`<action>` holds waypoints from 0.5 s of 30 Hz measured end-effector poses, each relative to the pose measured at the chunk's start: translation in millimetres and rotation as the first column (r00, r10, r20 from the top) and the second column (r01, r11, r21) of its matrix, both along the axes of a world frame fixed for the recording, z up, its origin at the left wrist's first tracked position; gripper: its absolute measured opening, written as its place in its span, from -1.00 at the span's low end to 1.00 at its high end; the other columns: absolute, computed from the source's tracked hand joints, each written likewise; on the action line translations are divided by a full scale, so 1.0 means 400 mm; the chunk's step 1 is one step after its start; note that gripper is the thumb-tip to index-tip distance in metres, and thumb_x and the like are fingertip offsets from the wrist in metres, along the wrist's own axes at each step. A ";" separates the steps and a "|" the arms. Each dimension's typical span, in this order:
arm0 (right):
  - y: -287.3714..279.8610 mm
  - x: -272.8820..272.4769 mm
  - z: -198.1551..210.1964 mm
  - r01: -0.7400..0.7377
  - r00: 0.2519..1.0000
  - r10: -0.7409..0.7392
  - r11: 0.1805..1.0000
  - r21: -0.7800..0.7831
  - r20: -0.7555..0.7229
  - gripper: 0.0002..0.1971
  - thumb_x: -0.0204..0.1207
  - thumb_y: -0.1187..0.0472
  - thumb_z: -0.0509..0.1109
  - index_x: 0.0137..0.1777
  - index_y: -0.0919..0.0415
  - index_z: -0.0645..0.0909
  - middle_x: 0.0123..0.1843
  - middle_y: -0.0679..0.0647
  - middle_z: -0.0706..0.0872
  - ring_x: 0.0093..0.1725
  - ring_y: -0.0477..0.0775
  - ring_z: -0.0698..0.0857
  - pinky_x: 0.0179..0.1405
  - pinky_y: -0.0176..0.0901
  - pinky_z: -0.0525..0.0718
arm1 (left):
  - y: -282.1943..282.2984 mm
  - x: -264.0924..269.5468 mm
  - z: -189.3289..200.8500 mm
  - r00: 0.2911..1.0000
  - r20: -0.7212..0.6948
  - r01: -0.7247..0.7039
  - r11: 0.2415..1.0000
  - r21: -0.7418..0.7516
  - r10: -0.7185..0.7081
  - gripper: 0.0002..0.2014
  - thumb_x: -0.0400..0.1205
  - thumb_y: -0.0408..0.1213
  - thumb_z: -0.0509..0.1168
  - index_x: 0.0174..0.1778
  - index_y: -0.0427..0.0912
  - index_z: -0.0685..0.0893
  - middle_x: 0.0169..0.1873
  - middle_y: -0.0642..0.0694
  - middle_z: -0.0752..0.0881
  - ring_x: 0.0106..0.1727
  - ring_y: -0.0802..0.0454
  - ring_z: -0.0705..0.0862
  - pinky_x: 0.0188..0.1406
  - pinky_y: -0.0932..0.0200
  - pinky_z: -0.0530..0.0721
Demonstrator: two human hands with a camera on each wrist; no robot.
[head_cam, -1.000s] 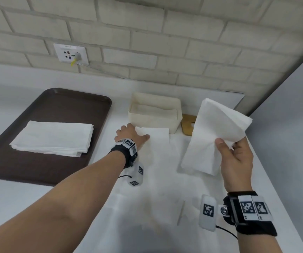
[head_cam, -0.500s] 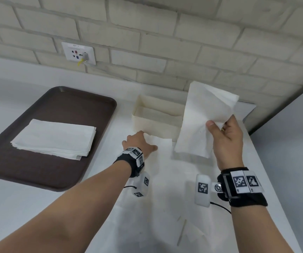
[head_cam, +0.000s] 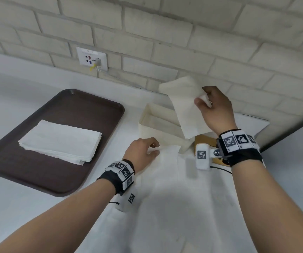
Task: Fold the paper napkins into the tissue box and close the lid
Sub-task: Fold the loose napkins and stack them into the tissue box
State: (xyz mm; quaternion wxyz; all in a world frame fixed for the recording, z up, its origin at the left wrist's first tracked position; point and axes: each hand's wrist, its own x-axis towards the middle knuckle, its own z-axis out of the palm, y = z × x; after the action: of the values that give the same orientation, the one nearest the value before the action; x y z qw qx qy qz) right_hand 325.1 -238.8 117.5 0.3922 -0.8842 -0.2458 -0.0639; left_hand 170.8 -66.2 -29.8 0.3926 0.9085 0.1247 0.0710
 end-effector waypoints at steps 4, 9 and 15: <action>0.063 0.055 -0.013 -0.084 0.996 0.092 0.972 -0.219 0.024 -0.75 0.72 0.10 0.36 0.34 0.09 0.65 0.23 0.06 0.79 0.25 0.12 0.70 0.04 -0.22 0.48 | 0.023 -0.022 0.005 0.991 0.124 0.046 0.999 0.003 -0.046 -0.84 0.69 -0.16 0.47 0.14 -0.10 0.77 -0.03 0.07 0.78 0.12 -0.01 0.74 0.17 0.04 0.66; 0.133 0.097 -0.043 -0.279 0.960 0.246 0.844 -0.459 -0.131 -0.76 0.69 0.12 0.42 0.30 0.09 0.74 0.21 0.14 0.82 0.20 0.20 0.76 0.09 -0.11 0.64 | 0.054 -0.029 0.015 0.947 0.319 0.025 0.999 0.040 -0.036 -0.88 0.68 -0.13 0.50 0.06 -0.06 0.83 -0.05 0.12 0.77 0.00 0.12 0.70 0.05 0.24 0.60; 0.164 0.142 -0.085 -0.389 0.918 0.230 0.671 -0.631 -0.322 -0.59 0.64 0.03 0.50 0.46 0.05 0.65 0.39 0.08 0.71 0.39 0.14 0.67 0.17 -0.23 0.48 | 0.082 -0.034 0.036 0.952 0.301 0.069 0.997 -0.029 -0.057 -0.77 0.67 -0.23 0.51 0.24 -0.01 0.77 -0.06 0.24 0.75 0.02 0.54 0.64 0.07 0.62 0.47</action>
State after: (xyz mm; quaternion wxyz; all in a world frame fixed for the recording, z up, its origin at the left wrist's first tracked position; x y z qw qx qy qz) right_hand 382.0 -173.0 83.3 0.0679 -0.9118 -0.3549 0.1951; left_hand 157.3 -33.2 -15.2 0.4268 0.8827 0.0360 0.1932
